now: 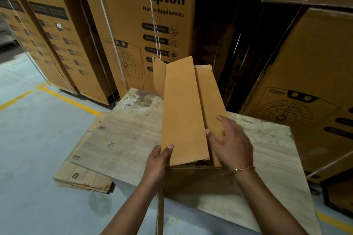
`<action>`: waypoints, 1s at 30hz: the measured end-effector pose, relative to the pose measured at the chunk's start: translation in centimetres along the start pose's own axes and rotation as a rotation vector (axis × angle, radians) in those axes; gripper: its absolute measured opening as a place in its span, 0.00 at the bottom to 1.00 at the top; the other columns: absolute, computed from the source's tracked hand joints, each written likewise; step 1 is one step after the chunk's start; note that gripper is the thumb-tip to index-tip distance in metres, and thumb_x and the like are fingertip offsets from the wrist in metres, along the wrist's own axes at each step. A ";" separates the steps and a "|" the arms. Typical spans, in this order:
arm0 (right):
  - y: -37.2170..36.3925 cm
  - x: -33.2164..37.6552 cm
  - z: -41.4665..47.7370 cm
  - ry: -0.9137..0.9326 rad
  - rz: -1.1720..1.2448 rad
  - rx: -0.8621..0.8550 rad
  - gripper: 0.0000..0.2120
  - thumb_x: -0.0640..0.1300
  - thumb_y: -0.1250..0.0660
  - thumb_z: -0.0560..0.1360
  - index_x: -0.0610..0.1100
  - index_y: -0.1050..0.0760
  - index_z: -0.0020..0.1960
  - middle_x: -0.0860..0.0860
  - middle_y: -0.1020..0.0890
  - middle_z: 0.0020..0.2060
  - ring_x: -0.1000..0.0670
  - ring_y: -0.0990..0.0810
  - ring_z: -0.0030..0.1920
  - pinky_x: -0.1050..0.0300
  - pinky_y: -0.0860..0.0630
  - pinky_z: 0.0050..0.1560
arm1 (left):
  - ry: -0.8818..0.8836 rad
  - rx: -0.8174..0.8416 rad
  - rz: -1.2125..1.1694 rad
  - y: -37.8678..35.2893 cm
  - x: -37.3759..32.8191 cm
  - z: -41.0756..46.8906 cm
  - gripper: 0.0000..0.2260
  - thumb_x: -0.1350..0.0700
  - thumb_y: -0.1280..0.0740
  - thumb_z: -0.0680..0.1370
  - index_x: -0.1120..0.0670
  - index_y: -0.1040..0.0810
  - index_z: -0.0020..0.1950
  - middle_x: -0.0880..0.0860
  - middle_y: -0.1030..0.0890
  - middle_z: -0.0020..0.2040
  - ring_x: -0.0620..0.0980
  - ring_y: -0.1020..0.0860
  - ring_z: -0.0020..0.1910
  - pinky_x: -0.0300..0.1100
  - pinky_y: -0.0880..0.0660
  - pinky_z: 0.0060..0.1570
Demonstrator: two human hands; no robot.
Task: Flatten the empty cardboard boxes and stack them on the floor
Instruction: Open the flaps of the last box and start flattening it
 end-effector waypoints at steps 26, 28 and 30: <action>1.3 -5.5 -1.9 0.050 0.143 0.497 0.46 0.81 0.52 0.67 0.64 0.61 0.79 0.65 0.59 0.78 0.52 0.57 0.79 0.35 0.50 0.76 | 0.257 -0.130 -0.291 -2.7 5.6 -0.4 0.24 0.39 0.42 0.83 0.56 0.22 0.66 0.60 0.15 0.54 0.62 0.16 0.53 0.57 0.19 0.53; -0.7 -4.4 -2.9 0.142 0.044 0.557 0.48 0.83 0.56 0.65 0.64 0.65 0.78 0.65 0.64 0.77 0.51 0.62 0.79 0.36 0.52 0.76 | 0.217 -0.187 -0.275 -0.8 7.2 -0.4 0.24 0.40 0.45 0.84 0.54 0.24 0.69 0.60 0.16 0.59 0.62 0.17 0.56 0.57 0.19 0.51; -2.4 -3.1 -3.7 0.213 -0.040 0.564 0.49 0.83 0.58 0.64 0.63 0.66 0.78 0.63 0.66 0.77 0.51 0.65 0.78 0.39 0.55 0.77 | 0.255 -0.237 -0.303 0.8 8.0 -0.6 0.27 0.33 0.46 0.81 0.48 0.24 0.70 0.58 0.18 0.62 0.62 0.20 0.60 0.60 0.22 0.55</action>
Point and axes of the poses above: each hand's wrist, its own z-axis towards the middle knuckle, its own y-axis out of the back of the hand, x = y × z, the point moved 1 cm from there along z, towards the middle knuckle
